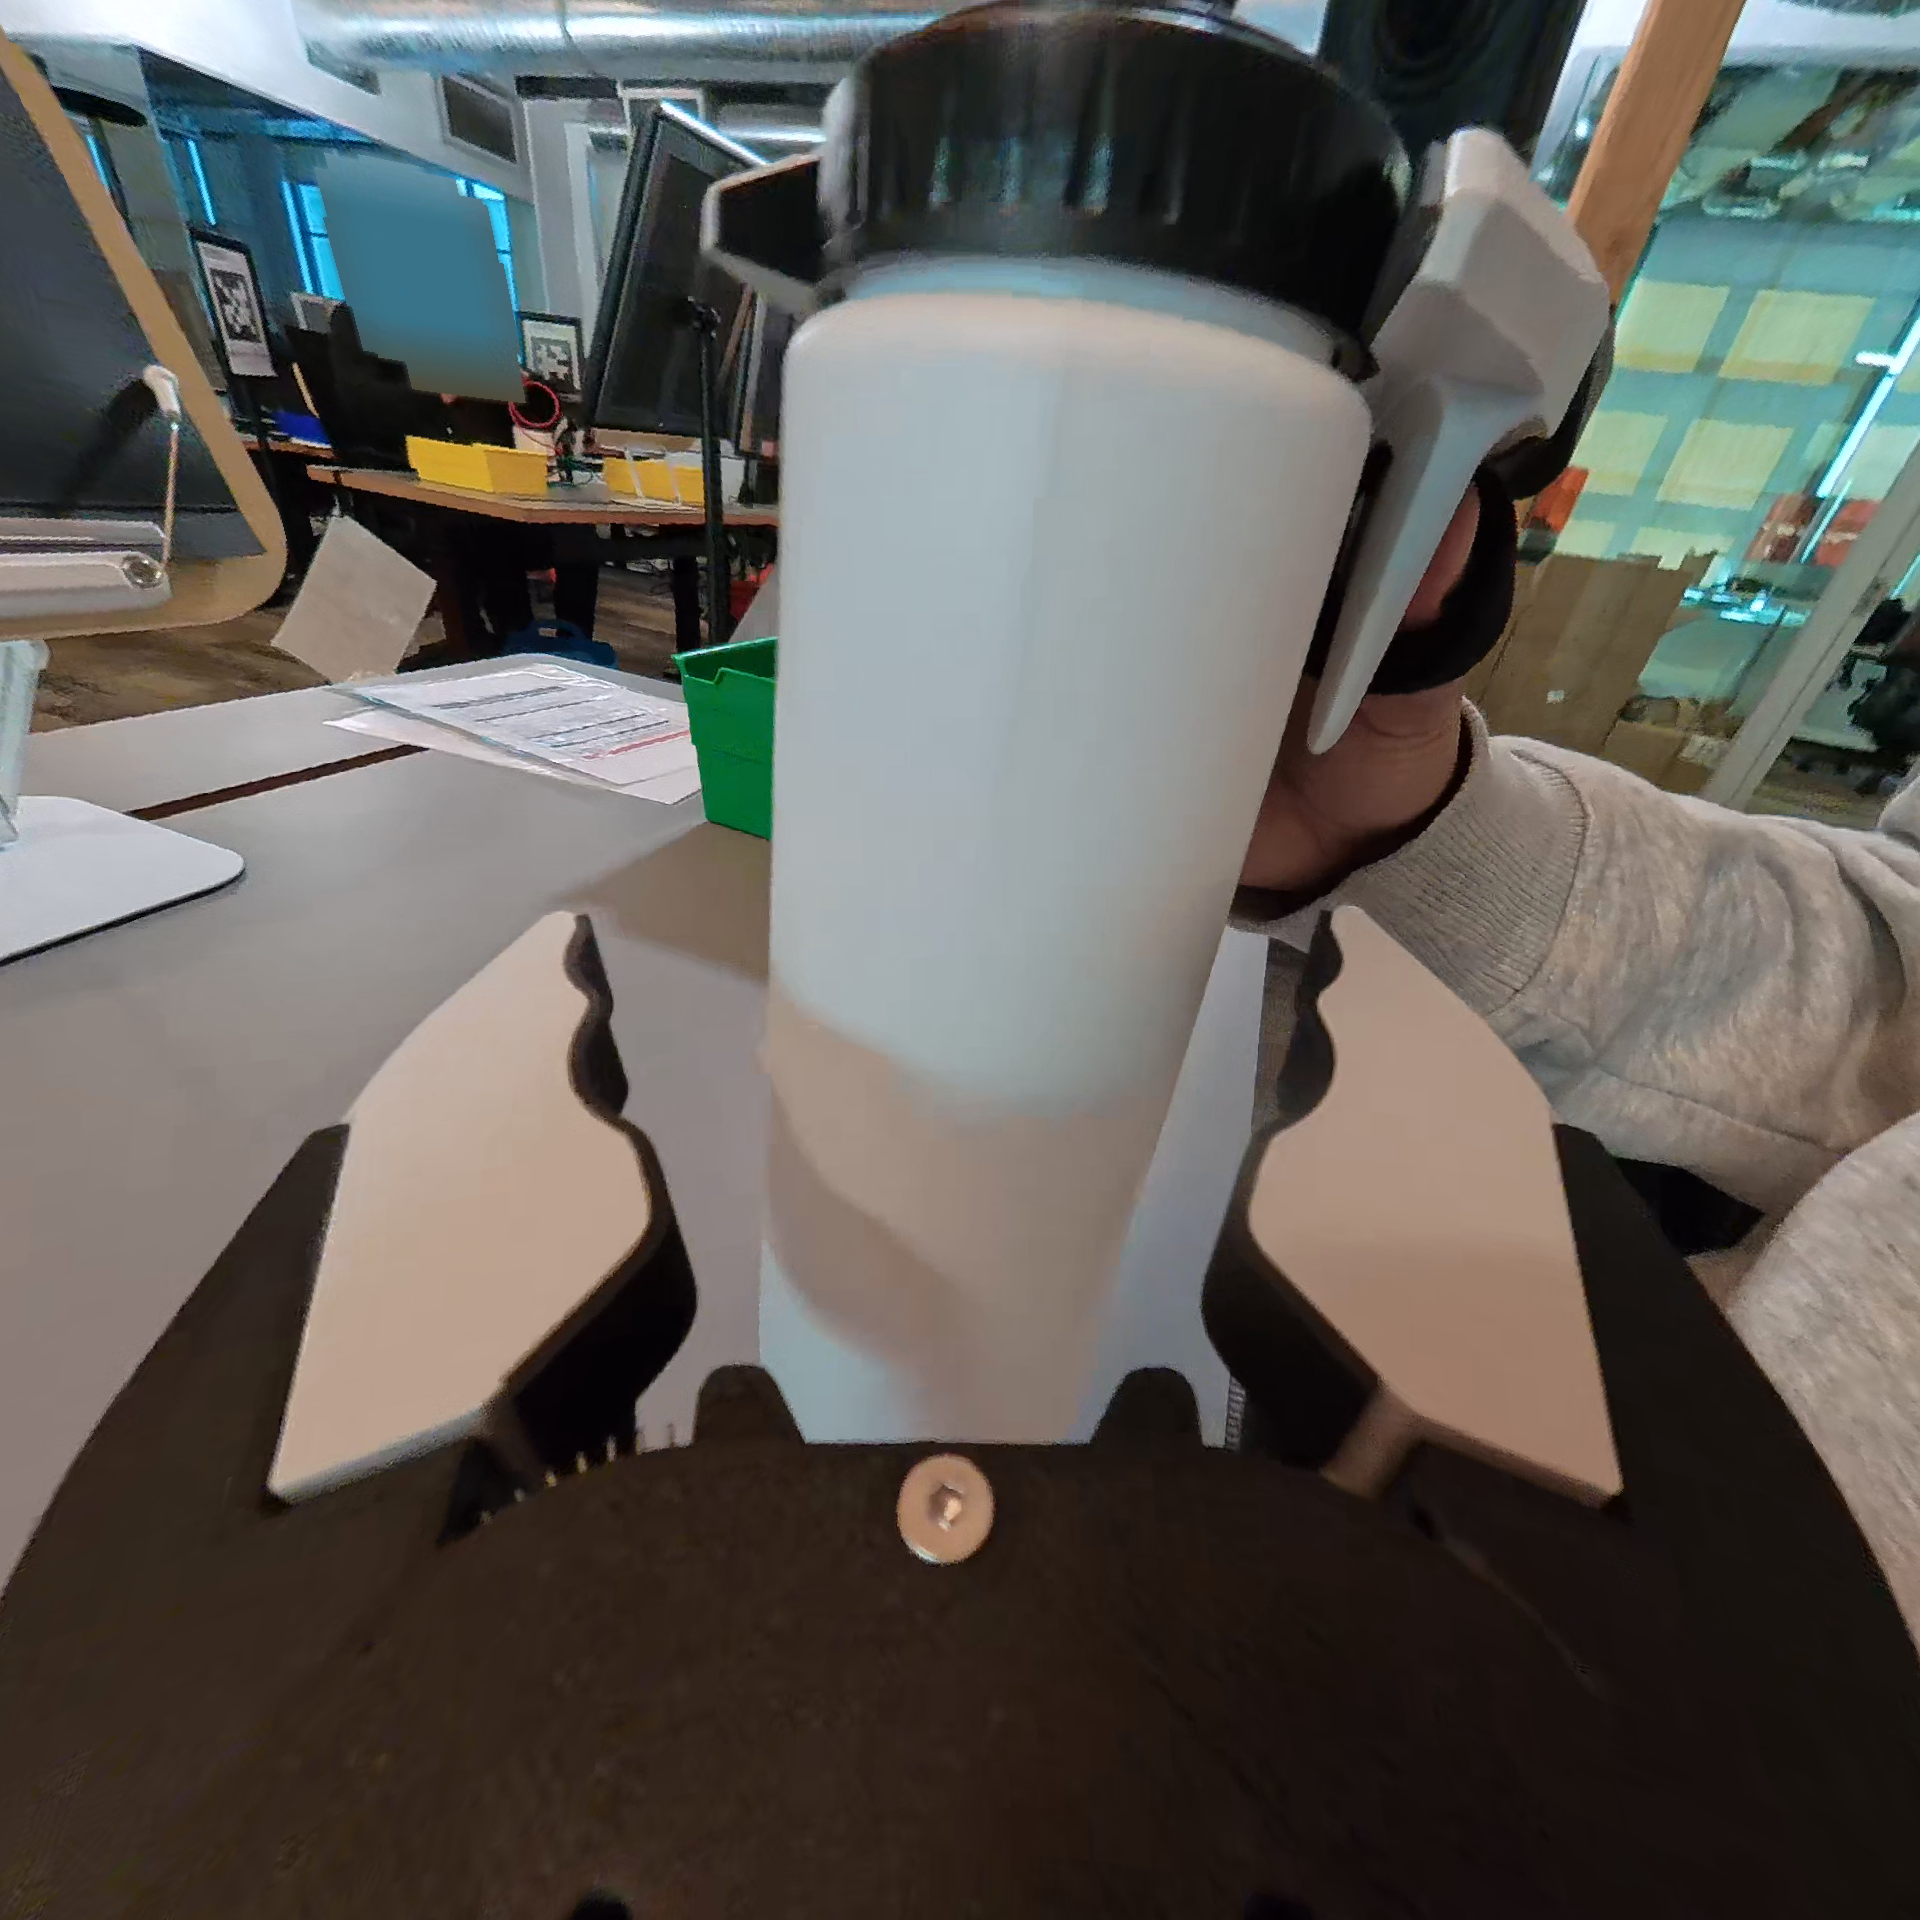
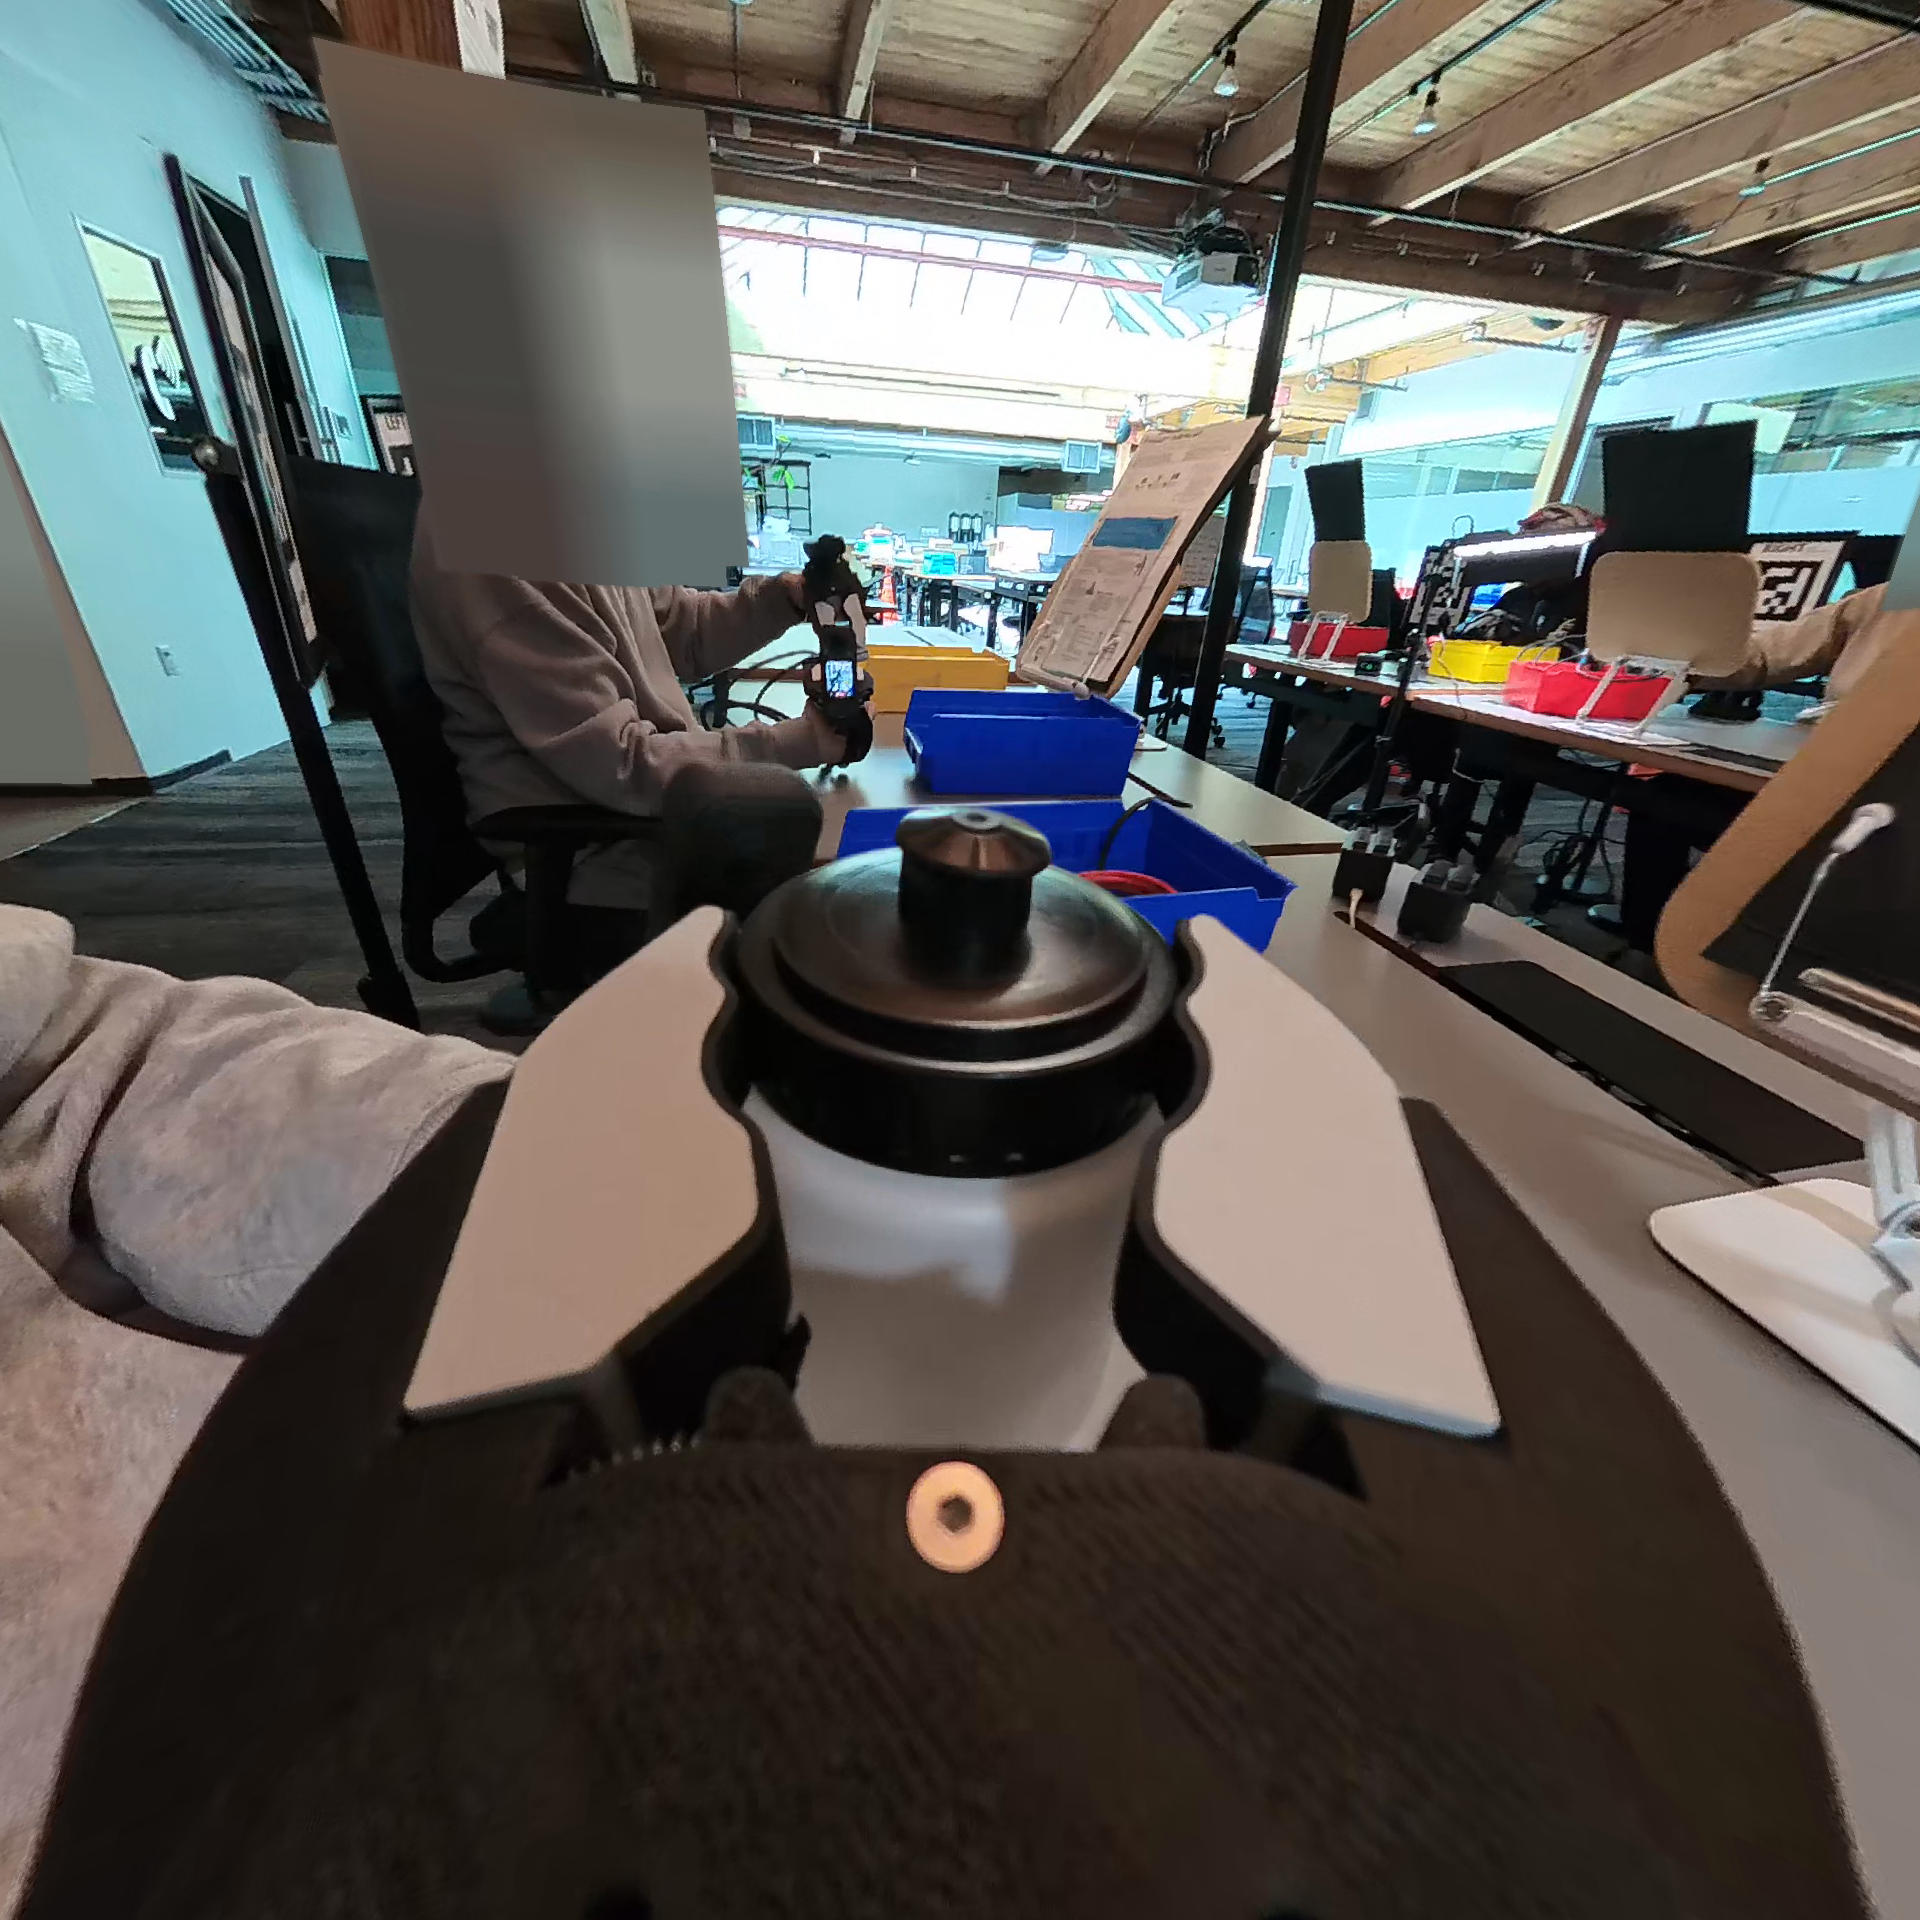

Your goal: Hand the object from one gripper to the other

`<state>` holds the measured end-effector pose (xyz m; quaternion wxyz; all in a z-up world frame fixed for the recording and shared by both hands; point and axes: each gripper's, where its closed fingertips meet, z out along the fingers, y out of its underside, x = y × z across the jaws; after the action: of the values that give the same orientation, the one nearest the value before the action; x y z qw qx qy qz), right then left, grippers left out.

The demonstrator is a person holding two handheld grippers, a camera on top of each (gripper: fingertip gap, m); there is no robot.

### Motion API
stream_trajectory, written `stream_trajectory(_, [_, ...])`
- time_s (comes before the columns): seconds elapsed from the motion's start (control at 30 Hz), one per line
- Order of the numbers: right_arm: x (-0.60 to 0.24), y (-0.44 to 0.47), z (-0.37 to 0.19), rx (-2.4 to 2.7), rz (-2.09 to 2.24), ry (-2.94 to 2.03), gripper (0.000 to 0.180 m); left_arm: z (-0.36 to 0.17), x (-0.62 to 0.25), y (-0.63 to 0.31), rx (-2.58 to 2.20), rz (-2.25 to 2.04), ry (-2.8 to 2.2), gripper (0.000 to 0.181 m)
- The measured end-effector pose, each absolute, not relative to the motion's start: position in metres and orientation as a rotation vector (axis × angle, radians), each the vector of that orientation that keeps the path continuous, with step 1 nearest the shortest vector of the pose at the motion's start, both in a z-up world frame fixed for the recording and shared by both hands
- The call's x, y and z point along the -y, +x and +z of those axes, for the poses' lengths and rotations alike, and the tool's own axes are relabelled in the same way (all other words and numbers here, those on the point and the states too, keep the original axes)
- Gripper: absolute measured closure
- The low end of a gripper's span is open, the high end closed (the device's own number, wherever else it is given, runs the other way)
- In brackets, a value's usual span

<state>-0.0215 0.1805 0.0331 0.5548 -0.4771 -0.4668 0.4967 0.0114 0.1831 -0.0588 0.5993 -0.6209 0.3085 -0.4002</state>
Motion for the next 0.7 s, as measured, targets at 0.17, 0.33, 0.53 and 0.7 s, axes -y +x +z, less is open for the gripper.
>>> stream_trajectory(0.17, [-0.187,-0.005,0.053,1.041,1.185,-1.120,0.101,-0.073,-0.187,0.011,-0.727,-0.977,-1.488,0.045])
stream_trajectory(0.33, [-0.189,0.013,0.076,1.002,1.172,-1.110,0.101,-0.089,-0.178,0.023,-0.843,-0.972,-1.525,0.042])
stream_trajectory(0.53, [-0.178,0.019,0.093,0.990,1.193,-1.100,0.101,-0.097,-0.166,0.042,-0.928,-0.948,-1.526,0.051])
stream_trajectory(0.7, [-0.165,0.010,0.094,1.020,1.208,-1.108,0.101,-0.094,-0.160,0.050,-0.926,-0.941,-1.501,0.060])
